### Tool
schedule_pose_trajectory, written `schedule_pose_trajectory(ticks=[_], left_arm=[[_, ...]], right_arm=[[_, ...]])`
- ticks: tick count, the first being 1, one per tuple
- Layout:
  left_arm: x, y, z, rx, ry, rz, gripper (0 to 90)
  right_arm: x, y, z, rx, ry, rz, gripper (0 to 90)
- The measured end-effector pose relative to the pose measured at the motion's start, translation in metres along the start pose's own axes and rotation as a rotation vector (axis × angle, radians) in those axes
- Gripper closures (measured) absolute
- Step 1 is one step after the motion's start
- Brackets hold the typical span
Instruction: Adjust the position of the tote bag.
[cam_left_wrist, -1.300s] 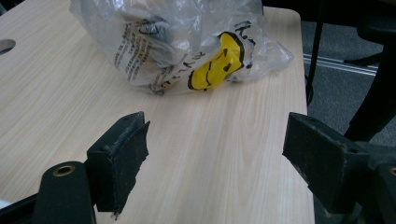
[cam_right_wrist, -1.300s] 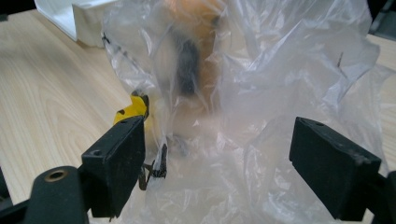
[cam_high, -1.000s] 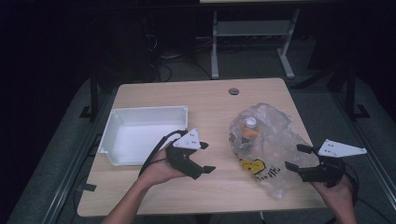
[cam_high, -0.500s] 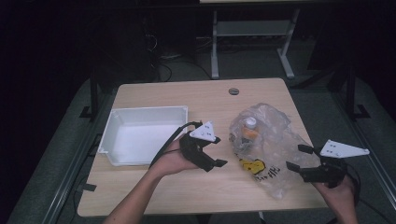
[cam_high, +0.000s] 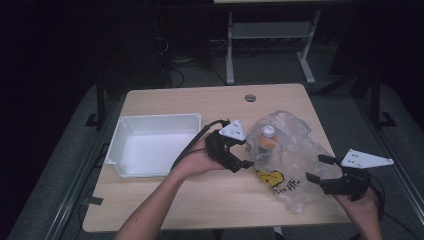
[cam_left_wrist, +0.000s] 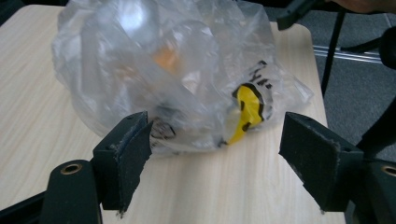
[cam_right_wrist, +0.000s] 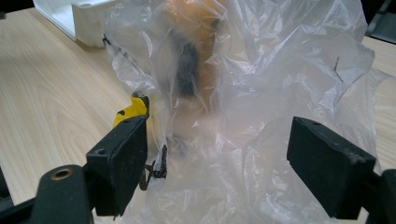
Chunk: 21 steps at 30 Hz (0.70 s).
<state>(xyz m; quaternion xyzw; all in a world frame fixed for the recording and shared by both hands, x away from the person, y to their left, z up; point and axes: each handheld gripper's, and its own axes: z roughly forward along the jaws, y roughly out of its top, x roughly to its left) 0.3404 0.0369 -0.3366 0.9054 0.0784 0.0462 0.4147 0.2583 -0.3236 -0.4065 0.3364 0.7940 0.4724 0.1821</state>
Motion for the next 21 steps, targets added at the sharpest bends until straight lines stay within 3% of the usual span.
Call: schedule_pose_trajectory(ticks=[12, 21], left_arm=[[0.019, 0.019, 0.010, 0.029, 0.026, -0.009, 28.0], [0.028, 0.020, 0.025, 0.065, 0.041, -0.024, 31.7]], right_arm=[[0.001, 0.003, 0.000, 0.003, 0.006, -0.013, 20.6], [0.000, 0.004, -0.002, 0.001, 0.003, -0.019, 21.2]])
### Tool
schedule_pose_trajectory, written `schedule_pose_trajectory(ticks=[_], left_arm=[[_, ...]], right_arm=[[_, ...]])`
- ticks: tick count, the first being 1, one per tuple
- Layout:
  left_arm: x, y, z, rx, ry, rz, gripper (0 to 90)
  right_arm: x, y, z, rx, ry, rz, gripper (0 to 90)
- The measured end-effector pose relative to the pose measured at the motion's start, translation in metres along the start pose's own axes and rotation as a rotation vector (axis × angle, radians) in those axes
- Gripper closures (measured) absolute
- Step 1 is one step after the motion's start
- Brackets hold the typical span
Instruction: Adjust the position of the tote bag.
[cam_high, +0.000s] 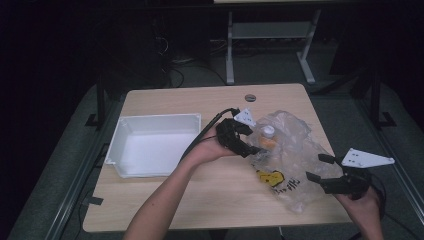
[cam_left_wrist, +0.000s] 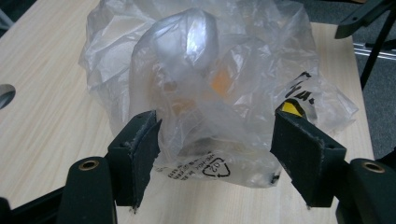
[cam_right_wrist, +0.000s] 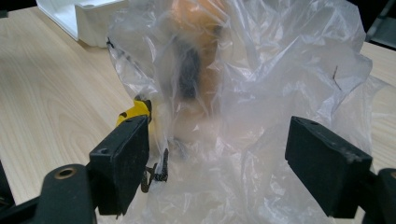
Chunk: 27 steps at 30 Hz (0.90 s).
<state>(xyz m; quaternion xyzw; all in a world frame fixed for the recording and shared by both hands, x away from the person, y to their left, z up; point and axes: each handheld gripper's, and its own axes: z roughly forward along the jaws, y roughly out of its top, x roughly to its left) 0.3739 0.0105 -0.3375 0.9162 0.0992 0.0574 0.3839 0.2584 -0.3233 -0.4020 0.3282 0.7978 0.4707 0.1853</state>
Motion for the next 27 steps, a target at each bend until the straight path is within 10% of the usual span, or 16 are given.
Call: schedule_pose_trajectory(ticks=[27], left_arm=[[0.009, -0.003, 0.015, 0.038, -0.007, -0.011, 82.6]], right_arm=[[0.001, 0.003, 0.002, 0.009, -0.003, -0.012, 22.3]])
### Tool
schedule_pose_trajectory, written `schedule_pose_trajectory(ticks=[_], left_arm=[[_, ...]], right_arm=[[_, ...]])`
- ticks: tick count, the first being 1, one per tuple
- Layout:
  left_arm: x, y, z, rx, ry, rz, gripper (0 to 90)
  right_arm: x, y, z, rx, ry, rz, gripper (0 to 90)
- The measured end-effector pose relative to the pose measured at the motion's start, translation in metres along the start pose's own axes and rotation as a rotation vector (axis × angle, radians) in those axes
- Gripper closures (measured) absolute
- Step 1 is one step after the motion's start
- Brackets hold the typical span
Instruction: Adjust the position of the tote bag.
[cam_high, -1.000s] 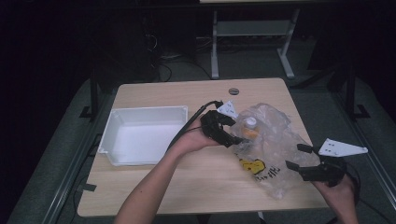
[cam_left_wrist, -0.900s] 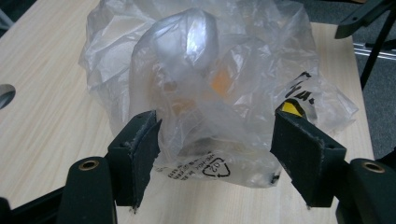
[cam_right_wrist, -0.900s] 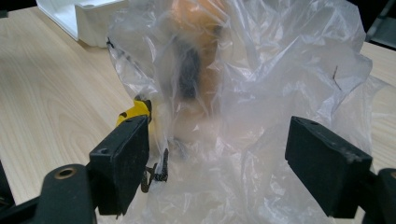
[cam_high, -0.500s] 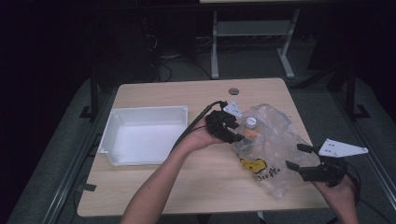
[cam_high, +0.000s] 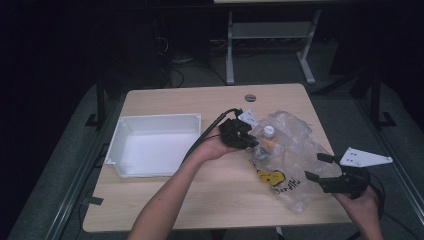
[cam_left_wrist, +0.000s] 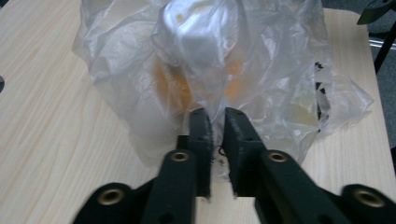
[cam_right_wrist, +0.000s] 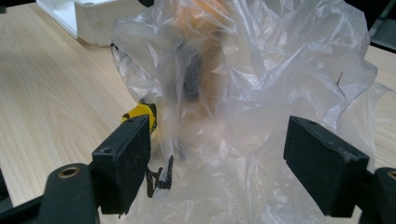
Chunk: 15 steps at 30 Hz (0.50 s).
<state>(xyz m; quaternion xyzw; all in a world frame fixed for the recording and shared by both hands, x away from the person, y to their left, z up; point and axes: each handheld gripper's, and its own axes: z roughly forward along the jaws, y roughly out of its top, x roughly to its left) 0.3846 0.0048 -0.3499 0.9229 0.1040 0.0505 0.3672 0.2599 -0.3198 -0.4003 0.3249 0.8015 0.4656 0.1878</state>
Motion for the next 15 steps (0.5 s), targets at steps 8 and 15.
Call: schedule_pose_trajectory(ticks=[8, 15], left_arm=[[0.0025, -0.0058, -0.0027, 0.005, -0.008, -0.006, 89.2], [0.0020, -0.0077, -0.0051, 0.009, 0.003, -0.005, 89.6]], right_arm=[[0.0001, 0.0010, 0.0006, -0.002, -0.004, -0.001, 22.3], [0.0006, 0.0015, -0.0001, -0.005, -0.006, -0.002, 22.4]])
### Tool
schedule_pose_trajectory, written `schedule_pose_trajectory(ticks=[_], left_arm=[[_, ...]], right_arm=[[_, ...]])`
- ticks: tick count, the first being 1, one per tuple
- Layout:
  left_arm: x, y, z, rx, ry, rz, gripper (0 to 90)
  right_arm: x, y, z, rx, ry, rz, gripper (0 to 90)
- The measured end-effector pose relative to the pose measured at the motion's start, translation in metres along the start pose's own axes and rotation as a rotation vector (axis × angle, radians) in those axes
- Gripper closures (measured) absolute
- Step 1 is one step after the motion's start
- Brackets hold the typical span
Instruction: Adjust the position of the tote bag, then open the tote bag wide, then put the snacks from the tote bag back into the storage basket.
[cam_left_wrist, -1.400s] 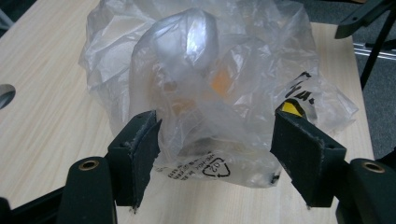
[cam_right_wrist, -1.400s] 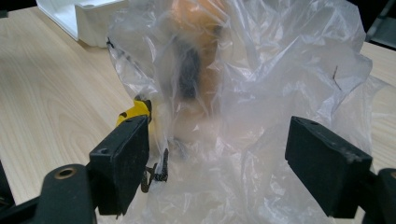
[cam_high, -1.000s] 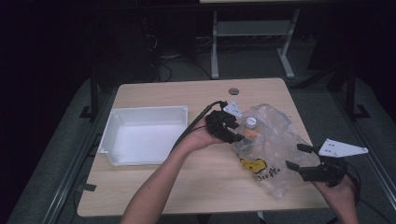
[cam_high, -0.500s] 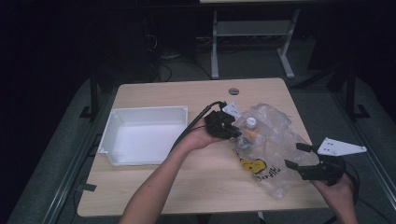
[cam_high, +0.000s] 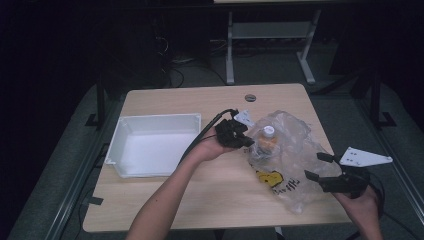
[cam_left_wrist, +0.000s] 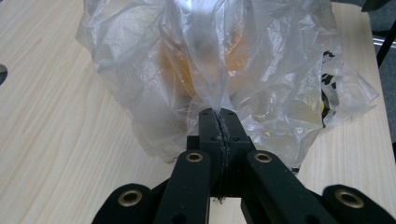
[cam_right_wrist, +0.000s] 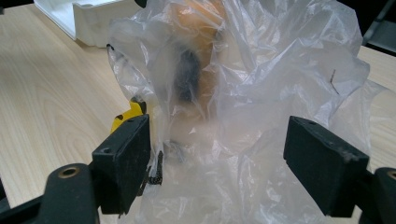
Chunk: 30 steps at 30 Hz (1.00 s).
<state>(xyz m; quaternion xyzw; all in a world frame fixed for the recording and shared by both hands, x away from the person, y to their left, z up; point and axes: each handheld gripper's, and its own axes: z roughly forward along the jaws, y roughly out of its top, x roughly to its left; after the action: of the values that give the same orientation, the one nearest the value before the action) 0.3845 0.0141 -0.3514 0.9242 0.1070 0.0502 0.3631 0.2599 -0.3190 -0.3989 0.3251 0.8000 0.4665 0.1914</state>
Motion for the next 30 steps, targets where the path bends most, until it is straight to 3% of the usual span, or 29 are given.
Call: schedule_pose_trajectory(ticks=[24, 30], left_arm=[[-0.002, -0.006, -0.005, 0.009, -0.002, 0.004, 89.9], [-0.001, -0.011, 0.001, 0.037, -0.005, 0.007, 89.9]], right_arm=[[0.000, 0.001, -0.002, -0.011, -0.003, -0.009, 22.4], [-0.001, 0.001, -0.002, -0.012, -0.007, -0.006, 22.6]])
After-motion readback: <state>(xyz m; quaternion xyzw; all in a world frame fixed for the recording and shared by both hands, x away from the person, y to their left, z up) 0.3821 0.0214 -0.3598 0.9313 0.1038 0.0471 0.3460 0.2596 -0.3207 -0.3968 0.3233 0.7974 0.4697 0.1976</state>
